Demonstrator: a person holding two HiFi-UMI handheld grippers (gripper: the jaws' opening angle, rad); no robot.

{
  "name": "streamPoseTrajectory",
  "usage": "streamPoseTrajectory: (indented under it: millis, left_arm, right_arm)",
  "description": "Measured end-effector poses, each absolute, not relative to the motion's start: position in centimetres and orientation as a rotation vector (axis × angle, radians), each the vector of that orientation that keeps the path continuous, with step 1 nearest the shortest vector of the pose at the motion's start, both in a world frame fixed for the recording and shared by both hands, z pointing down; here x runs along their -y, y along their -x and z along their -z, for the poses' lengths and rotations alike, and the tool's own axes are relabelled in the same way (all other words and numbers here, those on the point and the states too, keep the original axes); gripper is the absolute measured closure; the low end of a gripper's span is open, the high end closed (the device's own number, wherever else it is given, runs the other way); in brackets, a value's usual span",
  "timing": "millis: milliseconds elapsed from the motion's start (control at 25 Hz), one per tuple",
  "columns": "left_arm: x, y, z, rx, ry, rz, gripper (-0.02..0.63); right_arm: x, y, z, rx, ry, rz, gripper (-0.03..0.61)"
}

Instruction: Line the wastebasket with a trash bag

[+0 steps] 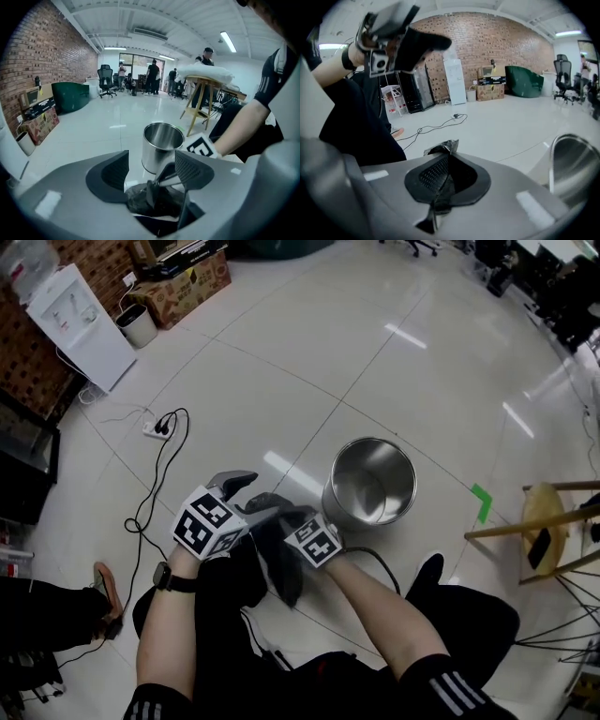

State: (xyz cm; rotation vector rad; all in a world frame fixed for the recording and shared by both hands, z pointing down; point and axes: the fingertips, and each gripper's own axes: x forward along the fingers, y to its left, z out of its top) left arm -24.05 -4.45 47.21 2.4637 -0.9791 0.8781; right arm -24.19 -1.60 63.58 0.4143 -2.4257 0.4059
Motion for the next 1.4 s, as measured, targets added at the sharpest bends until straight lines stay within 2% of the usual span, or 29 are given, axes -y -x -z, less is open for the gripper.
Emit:
streamPoseTrajectory:
  millis: [400,720,760,840,920,1040,1400]
  left_arm:
    - [2.4,23.5,-50.4,0.977,-2.331,-0.968,0.305]
    - [4.4,16.9,-46.0,1.162,-2.415,-0.853,0.306]
    - [4.8,16.4,-45.2,1.164,-2.436,-0.856,0.325]
    - [5.5,15.7,-43.9,1.161,-2.478,-0.876,0.461]
    - [6.1,14.8,-42.6,1.145,-2.526,-0.889,0.564]
    - [6.9,12.1,-39.6,1.093,-2.623,-0.864,0.613]
    - [8.7,3.4,-32.6,0.831,-2.888,-0.871,0.614]
  right_arm:
    - [6.2,18.8,-51.0,2.542,-0.678,-0.364,0.574]
    - [6.3,13.6,-42.1,2.652,-0.852,-0.351,0.574]
    - [6.5,12.9,-41.1,2.663,-0.876,-0.342,0.574]
    - [6.9,11.2,-39.4,2.675,-0.930,-0.323,0.574]
    - [7.5,9.1,-38.3,2.670,-0.981,-0.299,0.574]
    - [8.0,5.6,-36.8,2.657,-1.053,-0.247,0.574]
    - [8.7,-3.4,-30.4,2.640,-1.276,-0.109,0.572]
